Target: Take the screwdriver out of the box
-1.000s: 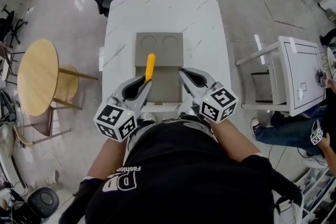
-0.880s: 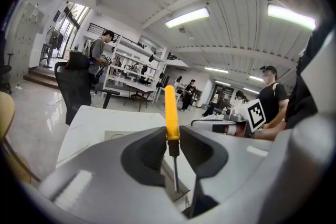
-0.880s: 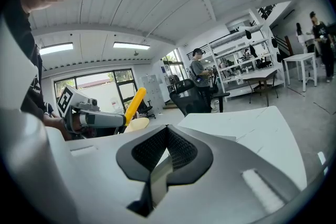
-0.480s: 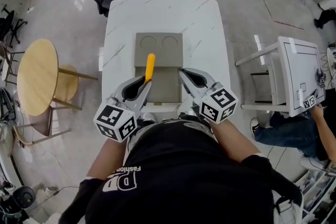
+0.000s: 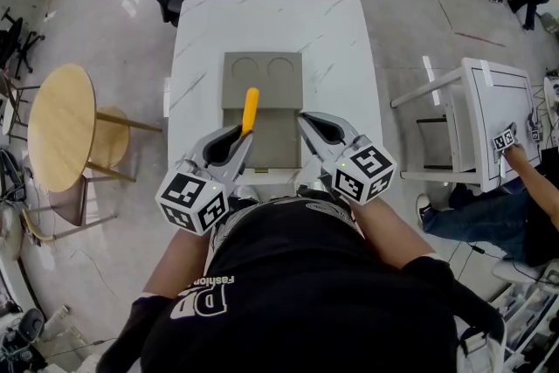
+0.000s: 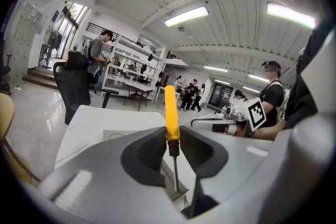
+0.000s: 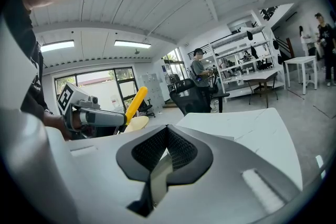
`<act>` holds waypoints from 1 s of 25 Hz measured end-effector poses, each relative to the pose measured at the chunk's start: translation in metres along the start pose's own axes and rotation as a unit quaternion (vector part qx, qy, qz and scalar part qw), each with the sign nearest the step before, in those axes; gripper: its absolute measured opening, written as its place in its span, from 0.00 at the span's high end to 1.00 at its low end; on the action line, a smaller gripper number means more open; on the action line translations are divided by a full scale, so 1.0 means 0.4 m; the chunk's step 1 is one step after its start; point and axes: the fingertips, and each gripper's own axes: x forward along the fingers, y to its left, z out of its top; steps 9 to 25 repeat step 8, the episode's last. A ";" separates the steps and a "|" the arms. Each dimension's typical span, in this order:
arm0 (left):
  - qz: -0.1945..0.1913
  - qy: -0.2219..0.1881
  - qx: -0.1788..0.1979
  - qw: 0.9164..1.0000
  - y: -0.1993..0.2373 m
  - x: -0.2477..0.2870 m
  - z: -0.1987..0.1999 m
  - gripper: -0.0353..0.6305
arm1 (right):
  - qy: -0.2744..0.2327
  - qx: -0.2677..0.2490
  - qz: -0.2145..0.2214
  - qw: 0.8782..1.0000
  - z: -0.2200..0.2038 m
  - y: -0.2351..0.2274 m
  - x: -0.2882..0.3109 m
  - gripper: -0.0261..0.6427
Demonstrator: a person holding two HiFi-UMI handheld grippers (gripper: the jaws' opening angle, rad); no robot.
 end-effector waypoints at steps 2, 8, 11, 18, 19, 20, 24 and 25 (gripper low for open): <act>0.000 0.001 -0.001 1.000 -0.001 0.001 0.000 0.74 | 0.001 0.000 0.000 1.000 0.000 0.000 -0.001 0.96; 0.002 0.011 -0.005 1.000 -0.003 0.007 -0.005 0.74 | 0.006 -0.020 -0.002 1.000 0.000 0.001 -0.004 0.96; 0.002 0.011 -0.005 1.000 -0.003 0.007 -0.005 0.74 | 0.006 -0.020 -0.002 1.000 0.000 0.001 -0.004 0.96; 0.002 0.011 -0.005 1.000 -0.003 0.007 -0.005 0.74 | 0.006 -0.020 -0.002 1.000 0.000 0.001 -0.004 0.96; 0.002 0.011 -0.005 1.000 -0.003 0.007 -0.005 0.74 | 0.006 -0.020 -0.002 1.000 0.000 0.001 -0.004 0.96; 0.002 0.011 -0.005 1.000 -0.003 0.007 -0.005 0.74 | 0.006 -0.020 -0.002 1.000 0.000 0.001 -0.004 0.96; 0.002 0.011 -0.005 1.000 -0.003 0.007 -0.005 0.74 | 0.006 -0.020 -0.002 1.000 0.000 0.001 -0.004 0.96; 0.002 0.011 -0.005 1.000 -0.003 0.007 -0.005 0.74 | 0.006 -0.020 -0.002 1.000 0.000 0.001 -0.004 0.96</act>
